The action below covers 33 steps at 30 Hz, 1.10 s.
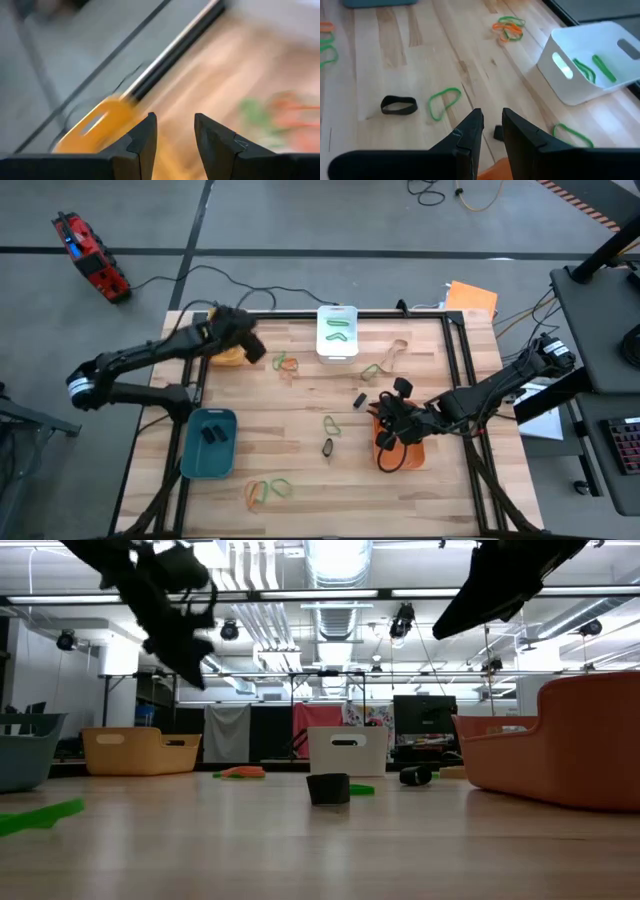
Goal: Sort rubber bands into baskets
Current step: Put the green rubber band into the white bin
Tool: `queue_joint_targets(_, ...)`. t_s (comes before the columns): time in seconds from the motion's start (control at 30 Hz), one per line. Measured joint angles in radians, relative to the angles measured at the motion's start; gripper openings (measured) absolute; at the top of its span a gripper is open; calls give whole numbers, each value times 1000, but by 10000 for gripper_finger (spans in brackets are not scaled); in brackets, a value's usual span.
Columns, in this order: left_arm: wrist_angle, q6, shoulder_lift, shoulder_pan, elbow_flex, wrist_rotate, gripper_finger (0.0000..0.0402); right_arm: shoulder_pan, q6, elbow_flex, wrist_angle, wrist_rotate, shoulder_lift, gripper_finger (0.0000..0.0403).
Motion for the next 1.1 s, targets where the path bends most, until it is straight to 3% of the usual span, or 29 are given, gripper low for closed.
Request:
queue_joint_targets(0.33, 136, -52, -78, -502, -60, -45, 103, -15, -195, 0, 176, 0, 19, 68)
queue_joint_targets(0.6, 483, -60, -82, -774, -219, -265, 103, -27, -268, -1, 222, 0, 43, 68)
queue_joint_targets(0.8, 785, 74, -74, -935, -339, -255, 103, -35, -267, -2, 275, 0, 43, 68)
queue_joint_targets(1.1, 992, 262, -76, -1031, -400, -211, 103, -100, -214, 27, 370, -82, 43, 68)
